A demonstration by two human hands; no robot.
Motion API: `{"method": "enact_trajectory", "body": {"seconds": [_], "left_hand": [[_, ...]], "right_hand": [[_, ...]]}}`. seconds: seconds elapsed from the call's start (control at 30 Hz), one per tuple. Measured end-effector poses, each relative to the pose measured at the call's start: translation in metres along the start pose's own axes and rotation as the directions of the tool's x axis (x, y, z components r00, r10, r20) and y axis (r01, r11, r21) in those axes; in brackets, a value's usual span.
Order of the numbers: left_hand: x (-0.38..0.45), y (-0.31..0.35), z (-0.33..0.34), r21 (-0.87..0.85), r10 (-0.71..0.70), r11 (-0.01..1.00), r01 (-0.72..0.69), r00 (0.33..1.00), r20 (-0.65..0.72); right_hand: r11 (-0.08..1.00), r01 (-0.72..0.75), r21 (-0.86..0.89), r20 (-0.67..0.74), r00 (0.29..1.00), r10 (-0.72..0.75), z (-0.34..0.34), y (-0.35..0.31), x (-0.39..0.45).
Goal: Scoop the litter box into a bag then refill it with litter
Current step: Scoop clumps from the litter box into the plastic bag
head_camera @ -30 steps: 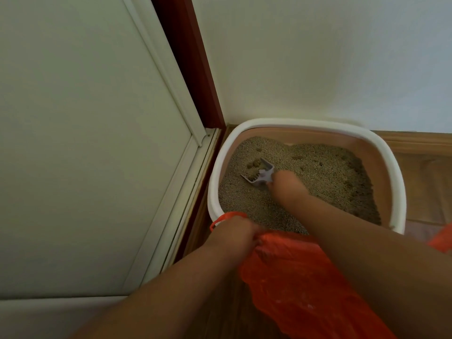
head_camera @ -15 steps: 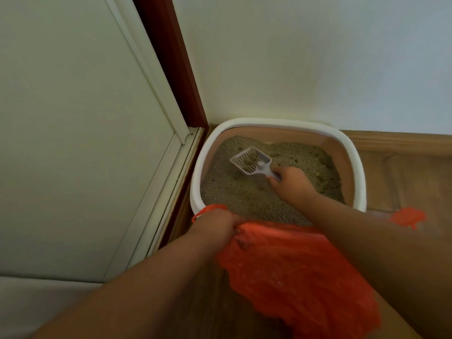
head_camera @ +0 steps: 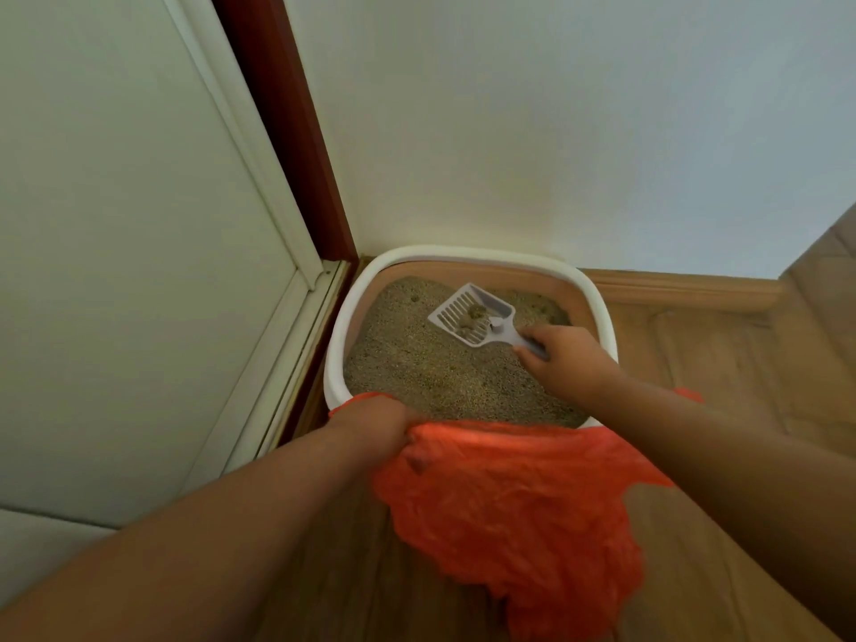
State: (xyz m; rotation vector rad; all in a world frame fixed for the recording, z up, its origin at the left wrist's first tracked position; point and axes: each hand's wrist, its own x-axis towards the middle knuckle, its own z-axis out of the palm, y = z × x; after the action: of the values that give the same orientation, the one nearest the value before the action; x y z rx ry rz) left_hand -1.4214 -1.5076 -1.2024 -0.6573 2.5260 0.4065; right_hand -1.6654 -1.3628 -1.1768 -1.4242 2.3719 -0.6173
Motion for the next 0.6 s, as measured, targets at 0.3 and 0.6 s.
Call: {"method": "enact_trajectory", "body": {"seconds": [0.3, 0.6], "left_hand": [[-0.01, 0.005, -0.008, -0.044, -0.01, 0.999, 0.004, 0.988, -0.152], [-0.019, -0.005, -0.015, 0.119, -0.063, 0.99, 0.07, 0.996, -0.064]], "right_hand": [[0.998, -0.038, 0.043, 0.012, 0.999, 0.038, -0.015, 0.005, -0.009], [0.975, -0.102, 0.198, 0.07, 0.994, 0.09, -0.038, 0.014, -0.01]]}}
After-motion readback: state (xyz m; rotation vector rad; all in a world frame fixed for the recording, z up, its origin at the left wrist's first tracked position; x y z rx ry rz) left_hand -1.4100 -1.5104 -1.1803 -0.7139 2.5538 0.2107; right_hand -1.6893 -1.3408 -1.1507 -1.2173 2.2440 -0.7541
